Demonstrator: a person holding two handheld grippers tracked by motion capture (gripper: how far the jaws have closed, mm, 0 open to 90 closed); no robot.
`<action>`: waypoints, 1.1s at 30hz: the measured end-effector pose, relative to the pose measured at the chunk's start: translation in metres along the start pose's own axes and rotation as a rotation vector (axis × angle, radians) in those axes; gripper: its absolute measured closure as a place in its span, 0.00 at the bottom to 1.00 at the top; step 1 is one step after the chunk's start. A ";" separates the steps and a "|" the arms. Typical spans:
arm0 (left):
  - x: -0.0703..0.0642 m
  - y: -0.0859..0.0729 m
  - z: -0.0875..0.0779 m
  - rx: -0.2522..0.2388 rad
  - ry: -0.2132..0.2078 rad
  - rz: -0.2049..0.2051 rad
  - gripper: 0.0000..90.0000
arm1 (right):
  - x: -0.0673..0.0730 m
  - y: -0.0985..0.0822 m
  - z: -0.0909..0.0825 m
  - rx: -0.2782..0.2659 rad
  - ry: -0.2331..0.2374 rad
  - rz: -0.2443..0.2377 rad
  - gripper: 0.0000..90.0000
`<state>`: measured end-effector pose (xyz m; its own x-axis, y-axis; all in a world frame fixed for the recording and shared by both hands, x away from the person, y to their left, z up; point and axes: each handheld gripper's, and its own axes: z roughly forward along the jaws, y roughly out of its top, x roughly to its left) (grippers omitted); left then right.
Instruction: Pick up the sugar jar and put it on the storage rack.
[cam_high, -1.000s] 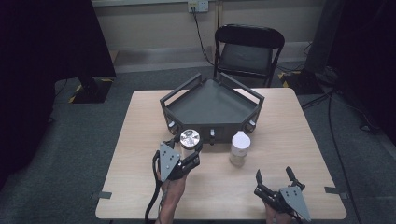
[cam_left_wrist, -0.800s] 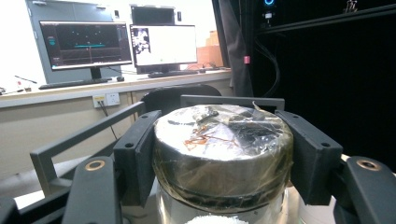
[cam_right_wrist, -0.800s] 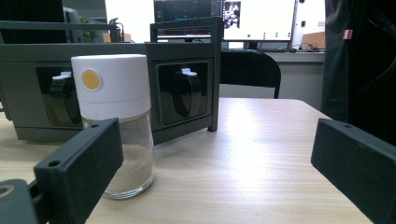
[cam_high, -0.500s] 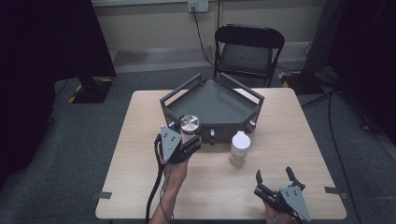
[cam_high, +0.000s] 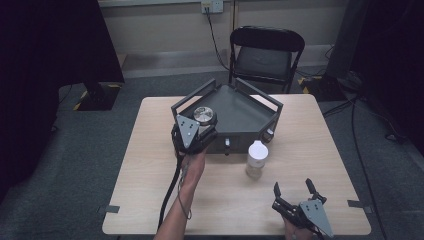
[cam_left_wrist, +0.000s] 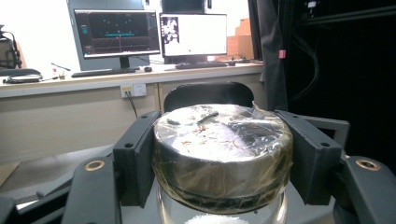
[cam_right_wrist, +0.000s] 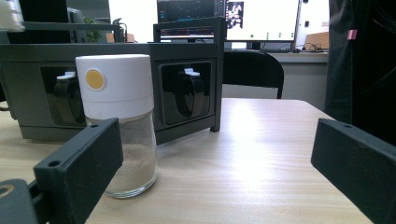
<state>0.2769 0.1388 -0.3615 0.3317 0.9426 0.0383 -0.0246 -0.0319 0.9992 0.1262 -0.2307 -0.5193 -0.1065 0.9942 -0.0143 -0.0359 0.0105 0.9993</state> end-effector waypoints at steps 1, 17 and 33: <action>-0.001 0.000 0.003 0.003 0.010 -0.002 0.39 | 0.000 0.000 0.000 0.000 0.002 0.000 0.01; -0.002 0.001 0.045 0.030 0.059 0.007 0.39 | -0.003 0.000 0.000 0.000 0.016 0.001 0.01; -0.002 -0.006 0.059 0.069 0.050 -0.002 0.38 | -0.002 0.000 0.000 0.001 0.010 0.001 0.01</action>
<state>0.3319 0.1178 -0.3670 0.2837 0.9582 0.0374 0.0414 -0.0512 0.9978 0.1266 -0.2326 -0.5191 -0.1160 0.9932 -0.0135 -0.0348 0.0095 0.9993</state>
